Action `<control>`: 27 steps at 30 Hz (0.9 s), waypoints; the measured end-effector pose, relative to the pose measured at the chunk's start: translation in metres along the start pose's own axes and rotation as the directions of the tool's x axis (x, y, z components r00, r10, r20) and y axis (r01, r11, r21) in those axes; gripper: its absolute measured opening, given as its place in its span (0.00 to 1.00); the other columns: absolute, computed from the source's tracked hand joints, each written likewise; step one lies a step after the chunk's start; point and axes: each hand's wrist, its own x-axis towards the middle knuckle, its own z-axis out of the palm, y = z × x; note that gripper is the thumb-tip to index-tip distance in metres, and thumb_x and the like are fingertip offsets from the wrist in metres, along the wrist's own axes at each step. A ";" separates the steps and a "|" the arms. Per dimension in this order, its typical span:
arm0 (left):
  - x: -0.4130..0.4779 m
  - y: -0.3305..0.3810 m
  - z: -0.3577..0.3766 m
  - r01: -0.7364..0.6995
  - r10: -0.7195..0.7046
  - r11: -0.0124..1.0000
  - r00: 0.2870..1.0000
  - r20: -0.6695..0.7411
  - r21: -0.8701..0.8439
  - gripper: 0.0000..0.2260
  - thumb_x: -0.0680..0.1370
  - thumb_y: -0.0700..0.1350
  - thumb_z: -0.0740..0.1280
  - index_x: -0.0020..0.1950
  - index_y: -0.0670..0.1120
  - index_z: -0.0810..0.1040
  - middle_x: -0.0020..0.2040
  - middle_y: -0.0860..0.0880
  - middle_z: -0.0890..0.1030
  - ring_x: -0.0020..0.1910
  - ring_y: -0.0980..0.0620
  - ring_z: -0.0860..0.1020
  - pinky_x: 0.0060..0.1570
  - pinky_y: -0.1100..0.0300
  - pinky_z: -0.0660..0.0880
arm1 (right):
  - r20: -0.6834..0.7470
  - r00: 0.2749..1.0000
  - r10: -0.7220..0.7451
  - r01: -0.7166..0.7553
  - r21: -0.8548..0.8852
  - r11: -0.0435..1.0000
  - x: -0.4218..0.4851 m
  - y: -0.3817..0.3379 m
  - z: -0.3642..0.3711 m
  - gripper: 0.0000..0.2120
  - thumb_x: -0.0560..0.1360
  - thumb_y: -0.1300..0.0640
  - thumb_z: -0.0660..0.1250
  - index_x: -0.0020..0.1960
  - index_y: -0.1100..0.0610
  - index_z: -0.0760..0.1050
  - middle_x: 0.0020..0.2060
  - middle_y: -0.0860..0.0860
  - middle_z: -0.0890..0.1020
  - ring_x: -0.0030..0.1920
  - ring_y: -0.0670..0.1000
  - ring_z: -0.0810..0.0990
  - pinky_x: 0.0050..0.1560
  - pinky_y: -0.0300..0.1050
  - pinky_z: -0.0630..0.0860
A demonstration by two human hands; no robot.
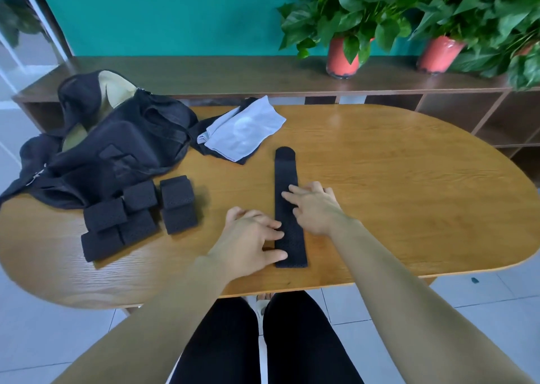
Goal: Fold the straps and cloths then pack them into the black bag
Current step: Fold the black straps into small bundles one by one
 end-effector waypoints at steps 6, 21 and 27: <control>0.001 -0.002 0.000 -0.016 0.016 1.000 1.000 -0.003 -0.018 0.20 0.75 0.61 0.66 0.64 0.57 0.77 0.67 0.61 0.71 0.69 0.63 0.61 0.70 0.57 0.41 | 0.045 0.997 0.069 -0.068 -0.006 0.998 0.030 0.008 -0.006 0.27 0.80 0.58 0.51 0.77 0.43 0.51 0.77 0.44 0.51 0.72 0.53 0.53 0.69 0.51 0.54; -0.014 0.001 -0.008 0.045 -0.054 0.982 0.997 -0.046 -0.185 0.21 0.77 0.40 0.61 0.67 0.57 0.74 0.66 0.61 0.73 0.69 0.64 0.63 0.69 0.55 0.47 | -0.347 0.927 0.142 0.135 0.663 0.737 -0.043 0.014 -0.001 0.25 0.75 0.70 0.56 0.65 0.50 0.74 0.57 0.46 0.76 0.61 0.44 0.71 0.60 0.39 0.70; -0.026 0.010 -0.001 0.124 -0.133 0.972 0.991 -0.033 -0.200 0.24 0.75 0.43 0.64 0.70 0.58 0.69 0.64 0.62 0.75 0.66 0.62 0.65 0.66 0.58 0.47 | -0.169 0.982 0.080 0.093 0.814 0.574 -0.077 0.011 0.041 0.30 0.70 0.70 0.60 0.64 0.44 0.73 0.55 0.41 0.79 0.58 0.40 0.73 0.47 0.31 0.72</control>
